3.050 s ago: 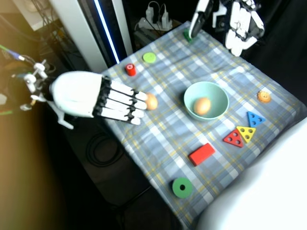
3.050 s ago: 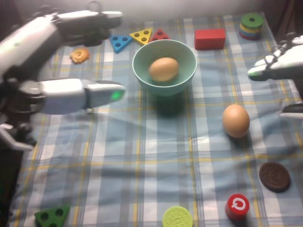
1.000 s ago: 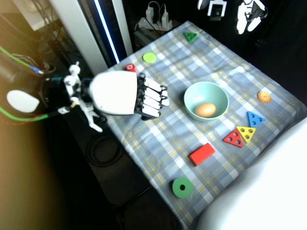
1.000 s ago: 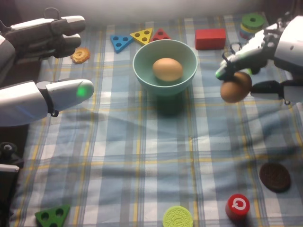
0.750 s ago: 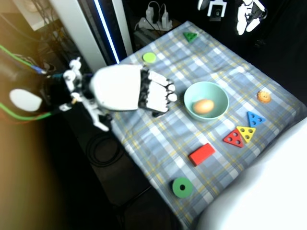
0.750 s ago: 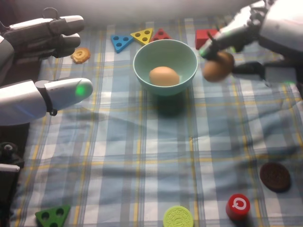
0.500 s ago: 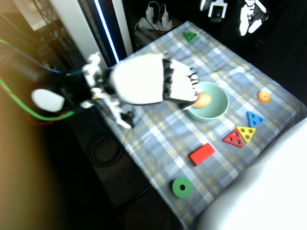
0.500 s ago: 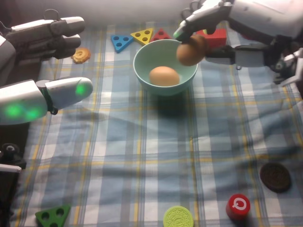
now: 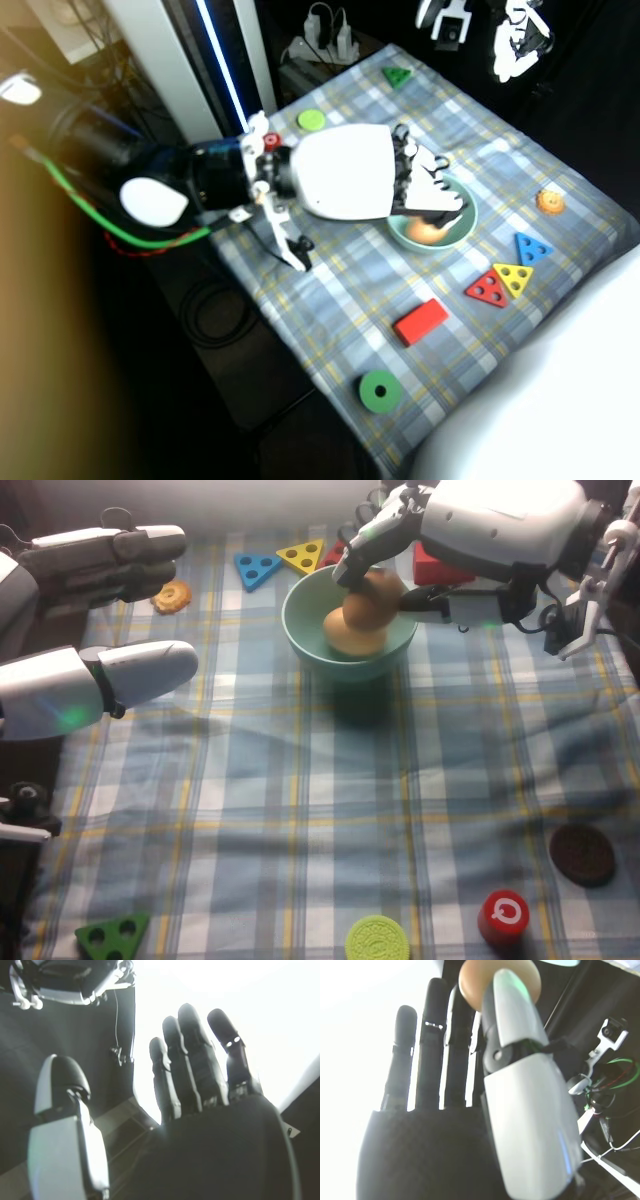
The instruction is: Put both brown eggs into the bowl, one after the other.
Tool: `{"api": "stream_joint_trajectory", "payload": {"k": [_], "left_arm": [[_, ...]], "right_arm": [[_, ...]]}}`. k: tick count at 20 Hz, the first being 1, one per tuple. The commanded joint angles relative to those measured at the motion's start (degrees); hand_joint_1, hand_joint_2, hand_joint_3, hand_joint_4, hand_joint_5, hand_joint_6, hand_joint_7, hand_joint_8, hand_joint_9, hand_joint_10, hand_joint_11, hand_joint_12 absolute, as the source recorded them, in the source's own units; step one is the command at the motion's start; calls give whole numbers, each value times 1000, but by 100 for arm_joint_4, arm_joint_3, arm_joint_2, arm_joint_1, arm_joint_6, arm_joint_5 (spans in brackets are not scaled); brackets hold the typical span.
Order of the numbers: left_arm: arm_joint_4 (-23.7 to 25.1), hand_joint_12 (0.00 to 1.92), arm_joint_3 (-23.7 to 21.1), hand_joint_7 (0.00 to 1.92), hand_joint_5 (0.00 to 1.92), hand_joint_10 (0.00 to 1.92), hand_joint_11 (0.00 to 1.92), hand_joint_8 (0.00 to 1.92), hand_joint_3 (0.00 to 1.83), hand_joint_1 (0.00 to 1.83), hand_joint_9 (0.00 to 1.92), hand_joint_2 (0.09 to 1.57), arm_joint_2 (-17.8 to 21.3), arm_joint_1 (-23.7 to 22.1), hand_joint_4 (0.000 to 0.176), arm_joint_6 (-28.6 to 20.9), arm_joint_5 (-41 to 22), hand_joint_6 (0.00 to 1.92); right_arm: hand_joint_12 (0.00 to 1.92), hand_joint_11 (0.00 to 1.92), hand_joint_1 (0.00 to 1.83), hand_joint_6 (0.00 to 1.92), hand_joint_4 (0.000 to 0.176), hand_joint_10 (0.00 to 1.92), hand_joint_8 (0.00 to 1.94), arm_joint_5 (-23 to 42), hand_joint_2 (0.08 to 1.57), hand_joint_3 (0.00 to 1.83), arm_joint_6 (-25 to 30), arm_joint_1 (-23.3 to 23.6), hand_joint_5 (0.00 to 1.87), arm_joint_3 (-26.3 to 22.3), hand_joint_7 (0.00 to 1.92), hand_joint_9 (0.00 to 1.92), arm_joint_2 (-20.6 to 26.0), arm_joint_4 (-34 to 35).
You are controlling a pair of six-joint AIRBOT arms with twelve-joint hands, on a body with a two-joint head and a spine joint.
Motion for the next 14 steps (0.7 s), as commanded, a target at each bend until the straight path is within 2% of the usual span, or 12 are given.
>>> {"api": "stream_joint_trajectory", "payload": {"k": [1,2,3,4,5,6,7,9,11,12,13,14], "left_arm": [[83,1326,32,637,587,9,0,4,0,806,610,943,-32,-54,48,-101,-674,5],[83,1327,41,637,594,7,0,3,0,811,605,940,-37,-54,47,-131,-674,7],[83,1329,50,638,596,7,0,4,0,816,607,935,-37,-53,48,-171,-674,7],[83,1328,54,644,599,10,0,6,0,804,614,940,-37,-51,54,-194,-674,8],[83,1306,55,639,600,6,0,2,1,801,603,947,-37,-51,53,-201,-676,5],[82,1302,57,639,601,4,0,2,2,809,600,949,-38,-50,52,-204,-677,5],[81,1299,59,633,594,2,0,0,2,800,596,950,-42,-50,54,-209,-676,1],[81,1256,61,644,613,8,0,3,0,814,610,945,-44,-48,47,-235,-676,4],[81,1186,63,636,604,2,0,0,1,800,599,950,-44,-47,55,-249,-679,1],[81,1179,63,633,599,0,0,0,2,789,595,952,-44,-46,57,-251,-679,0],[81,1198,63,643,613,5,0,3,1,791,606,950,-44,-42,50,-263,-679,3],[81,1173,63,645,616,6,0,3,0,795,611,947,-44,-39,55,-276,-679,3]], "right_arm": [[1363,170,1178,944,0,320,511,575,1111,0,-21,102,1013,32,781,721,29,197],[1394,49,1169,909,0,248,237,569,1097,0,-21,102,1021,31,877,729,30,197],[1414,17,1167,898,0,194,106,565,1093,0,-21,102,1024,28,931,747,30,197],[1553,16,1233,850,0,241,852,565,1099,6,-21,102,1101,18,891,809,31,197],[1482,2,1229,934,0,249,1003,565,1115,3,-21,102,1054,-1,898,809,32,197],[1145,0,1222,994,0,216,1035,565,1125,2,-21,102,1020,-15,894,737,32,197],[988,0,1218,1054,0,190,1094,566,1142,3,-21,102,993,-25,851,703,32,197],[1135,0,1200,1167,0,156,1124,566,1166,1,-21,102,916,-36,839,708,32,197],[946,0,1192,1180,17,115,1125,566,1169,1,-21,102,896,-62,849,686,32,199],[946,0,1193,1171,23,107,1134,566,1168,0,-21,102,896,-77,851,693,32,199],[931,0,1195,1151,28,107,1129,567,1164,0,-21,102,902,-88,862,721,32,198],[917,0,1190,1152,20,92,1185,567,1173,2,-21,102,901,-92,824,715,32,198]]}}
